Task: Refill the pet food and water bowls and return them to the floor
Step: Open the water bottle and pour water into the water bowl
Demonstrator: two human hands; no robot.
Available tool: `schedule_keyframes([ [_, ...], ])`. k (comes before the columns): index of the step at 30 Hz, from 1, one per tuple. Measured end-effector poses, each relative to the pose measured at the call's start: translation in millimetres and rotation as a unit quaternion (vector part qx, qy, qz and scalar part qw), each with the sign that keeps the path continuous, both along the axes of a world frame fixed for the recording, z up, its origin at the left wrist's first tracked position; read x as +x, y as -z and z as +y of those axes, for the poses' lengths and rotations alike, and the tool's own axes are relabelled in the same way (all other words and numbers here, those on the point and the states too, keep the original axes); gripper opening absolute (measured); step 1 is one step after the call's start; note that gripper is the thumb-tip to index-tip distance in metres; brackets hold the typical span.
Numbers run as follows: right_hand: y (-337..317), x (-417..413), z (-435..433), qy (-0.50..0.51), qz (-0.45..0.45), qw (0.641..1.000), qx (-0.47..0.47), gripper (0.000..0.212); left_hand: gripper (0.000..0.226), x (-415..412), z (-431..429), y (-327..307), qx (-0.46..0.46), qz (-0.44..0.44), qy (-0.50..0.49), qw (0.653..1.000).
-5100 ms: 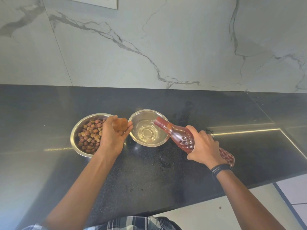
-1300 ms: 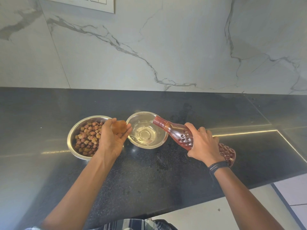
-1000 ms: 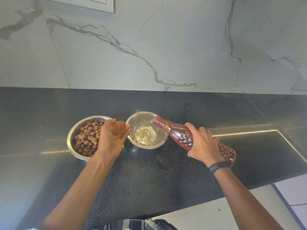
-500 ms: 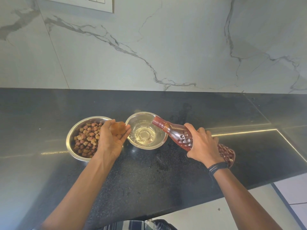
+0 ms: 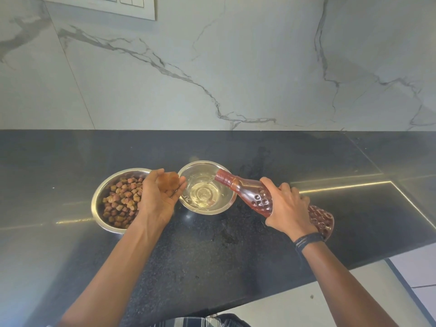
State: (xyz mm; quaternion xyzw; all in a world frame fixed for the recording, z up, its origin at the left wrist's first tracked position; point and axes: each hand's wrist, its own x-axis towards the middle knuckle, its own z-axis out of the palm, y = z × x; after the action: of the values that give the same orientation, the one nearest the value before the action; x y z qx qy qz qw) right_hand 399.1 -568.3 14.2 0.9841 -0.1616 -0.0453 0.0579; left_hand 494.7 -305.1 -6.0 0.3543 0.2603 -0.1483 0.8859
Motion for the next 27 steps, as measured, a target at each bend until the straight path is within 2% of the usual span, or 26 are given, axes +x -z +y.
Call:
schedule_keyframes([
  [16,5.0,-0.9,3.1,0.003,0.005,0.999,0.053,0.108,0.046,5.1,-0.9,0.7,0.006,-0.019,-0.001,1.0],
  [22,5.3,2.8,4.4,0.028,-0.03,0.986,0.162,0.108,0.034,11.2,1.4,3.5,-0.009,-0.032,-0.002,0.999],
  [25,5.4,5.4,2.6,0.042,-0.062,0.969,0.236,0.11,0.043,16.7,-1.0,1.4,-0.002,-0.036,-0.011,0.999],
  [27,4.9,7.9,-1.0,0.045,-0.091,0.952,0.289,0.108,0.039,22.8,-6.2,-5.4,0.006,-0.047,0.0,0.999],
])
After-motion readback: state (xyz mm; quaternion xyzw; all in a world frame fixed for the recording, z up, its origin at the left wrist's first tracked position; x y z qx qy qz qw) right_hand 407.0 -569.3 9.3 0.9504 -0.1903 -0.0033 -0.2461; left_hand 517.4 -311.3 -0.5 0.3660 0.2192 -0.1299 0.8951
